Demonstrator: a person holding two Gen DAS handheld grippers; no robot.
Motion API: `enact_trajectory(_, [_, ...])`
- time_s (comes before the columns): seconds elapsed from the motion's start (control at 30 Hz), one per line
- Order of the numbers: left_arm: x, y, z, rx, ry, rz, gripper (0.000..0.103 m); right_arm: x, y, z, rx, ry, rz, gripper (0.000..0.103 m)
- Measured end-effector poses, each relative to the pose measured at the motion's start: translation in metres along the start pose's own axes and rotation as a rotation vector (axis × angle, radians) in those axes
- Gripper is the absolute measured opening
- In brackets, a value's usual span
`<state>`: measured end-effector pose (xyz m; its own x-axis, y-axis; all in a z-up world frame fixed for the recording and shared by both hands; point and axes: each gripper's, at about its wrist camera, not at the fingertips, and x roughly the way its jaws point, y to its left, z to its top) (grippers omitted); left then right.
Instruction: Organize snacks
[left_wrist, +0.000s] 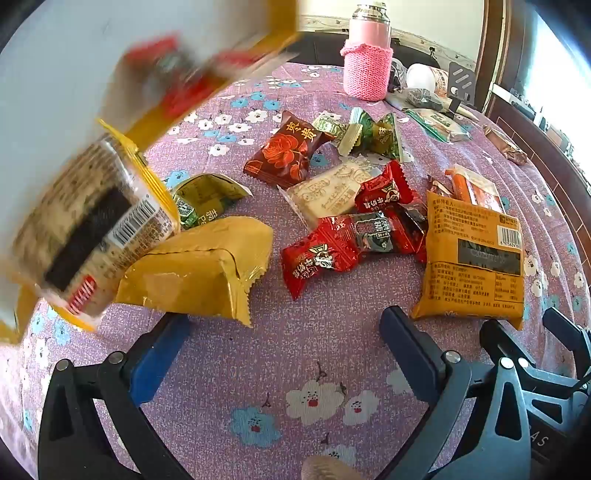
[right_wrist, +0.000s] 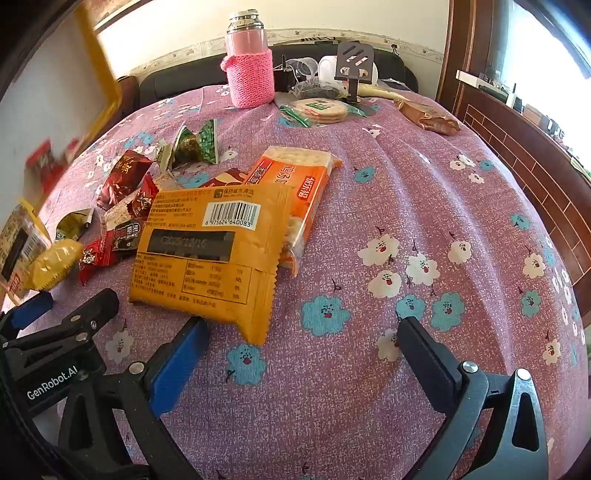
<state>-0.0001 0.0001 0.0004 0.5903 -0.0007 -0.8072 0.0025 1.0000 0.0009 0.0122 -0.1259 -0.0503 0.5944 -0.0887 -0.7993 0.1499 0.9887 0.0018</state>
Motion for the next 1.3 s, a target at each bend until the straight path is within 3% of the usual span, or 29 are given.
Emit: enact_trajectory(1.3, [0.0029,-0.0032,-0.0002,-0.013,0.001,0.011,0.103,0.0001,-0.0004,-0.0008,-0.001,0.000,-0.001,0.103])
